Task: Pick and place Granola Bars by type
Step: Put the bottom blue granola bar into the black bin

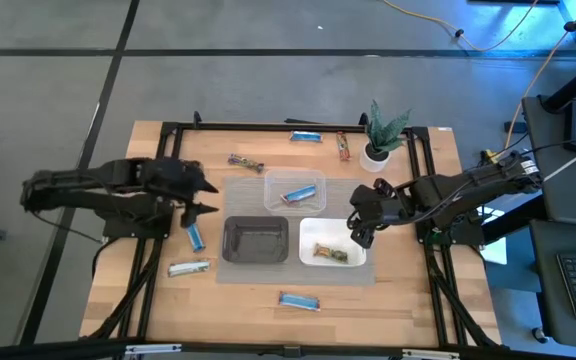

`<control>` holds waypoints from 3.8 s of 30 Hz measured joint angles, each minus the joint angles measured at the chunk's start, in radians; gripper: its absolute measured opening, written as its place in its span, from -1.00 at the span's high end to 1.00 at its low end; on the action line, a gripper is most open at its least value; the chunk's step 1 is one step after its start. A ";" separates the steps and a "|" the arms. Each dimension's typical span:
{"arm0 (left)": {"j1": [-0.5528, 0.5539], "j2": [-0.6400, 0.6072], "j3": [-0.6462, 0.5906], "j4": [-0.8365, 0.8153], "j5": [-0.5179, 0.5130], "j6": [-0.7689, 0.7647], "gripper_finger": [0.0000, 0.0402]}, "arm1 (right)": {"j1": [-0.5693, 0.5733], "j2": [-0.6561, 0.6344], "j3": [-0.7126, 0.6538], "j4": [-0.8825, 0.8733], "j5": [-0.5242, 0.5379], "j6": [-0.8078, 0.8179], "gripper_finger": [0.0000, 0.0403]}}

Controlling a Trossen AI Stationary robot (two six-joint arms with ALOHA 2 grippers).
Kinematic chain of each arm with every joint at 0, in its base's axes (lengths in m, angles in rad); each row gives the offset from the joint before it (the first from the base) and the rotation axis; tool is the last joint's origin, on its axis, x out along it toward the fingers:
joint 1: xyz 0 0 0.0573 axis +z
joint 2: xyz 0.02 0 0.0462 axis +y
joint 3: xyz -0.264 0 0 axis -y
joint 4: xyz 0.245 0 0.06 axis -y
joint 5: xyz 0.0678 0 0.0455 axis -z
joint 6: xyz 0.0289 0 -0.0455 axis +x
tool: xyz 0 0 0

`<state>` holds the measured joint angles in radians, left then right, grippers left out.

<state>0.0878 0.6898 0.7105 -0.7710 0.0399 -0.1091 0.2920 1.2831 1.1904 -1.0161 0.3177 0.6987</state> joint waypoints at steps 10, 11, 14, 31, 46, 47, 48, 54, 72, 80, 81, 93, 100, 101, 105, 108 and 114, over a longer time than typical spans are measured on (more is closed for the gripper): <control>-0.150 0.366 0.265 -0.447 -0.176 0.203 -0.32 | 0.000 0.000 0.000 0.000 0.003 -0.004 -0.26; -0.161 0.392 0.270 -0.480 -0.174 0.217 -0.32 | 0.000 0.000 0.000 0.000 0.003 -0.004 -0.26; -0.198 0.465 0.270 -0.560 -0.161 0.257 -0.32 | 0.000 0.000 0.000 0.000 -0.002 -0.004 -0.26; -0.376 0.796 0.259 -0.562 -0.097 0.405 -0.32 | 0.043 0.000 -0.106 0.021 -0.004 0.079 -0.26; -0.409 0.779 0.035 -0.349 -0.090 0.306 -0.32 | 0.073 -0.002 -0.169 0.060 -0.005 0.134 -0.27; -0.416 0.783 0.031 -0.340 -0.096 0.320 -0.32 | 0.073 -0.002 -0.169 0.060 -0.005 0.134 -0.27; -0.425 0.783 0.028 -0.317 -0.110 0.328 -0.32 | 0.073 -0.002 -0.169 0.061 -0.005 0.134 -0.27; -0.436 0.782 0.013 -0.248 -0.110 0.374 -0.32 | 0.072 -0.002 -0.169 0.077 -0.005 0.134 -0.27; -0.476 0.871 0.007 -0.252 0.031 0.464 -0.32 | 0.072 -0.002 -0.169 0.085 -0.025 0.135 -0.27; -0.522 0.948 0.017 -0.270 0.004 0.458 -0.32 | 0.072 -0.002 -0.168 0.084 -0.025 0.133 -0.27; -0.527 0.950 0.019 -0.271 0.001 0.456 -0.31 | 0.072 -0.002 -0.168 0.084 -0.025 0.133 -0.27; -0.545 0.948 0.029 -0.245 -0.056 0.211 0.04 | 0.072 -0.002 -0.168 0.084 -0.025 0.130 -0.27; -0.545 0.948 0.029 -0.257 -0.040 0.047 0.18 | 0.072 -0.003 -0.168 0.084 -0.031 0.130 -0.26; -0.544 0.949 0.031 -0.262 -0.033 0.029 0.20 | 0.072 -0.003 -0.168 0.084 -0.031 0.128 -0.26; -0.543 0.951 0.040 -0.295 0.000 -0.036 0.27 | 0.072 -0.003 -0.168 0.084 -0.031 0.123 -0.26; -0.544 0.948 0.052 -0.329 0.020 -0.086 0.32 | 0.072 -0.003 -0.168 0.084 -0.031 0.106 -0.26; -0.544 0.896 0.070 -0.341 0.091 -0.218 0.34 | 0.072 -0.003 -0.168 0.084 -0.031 0.101 -0.26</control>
<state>-0.4564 1.5859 0.7807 -1.1119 0.1309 -0.3274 0.3645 1.2804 1.0225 -0.9325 0.2863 0.7994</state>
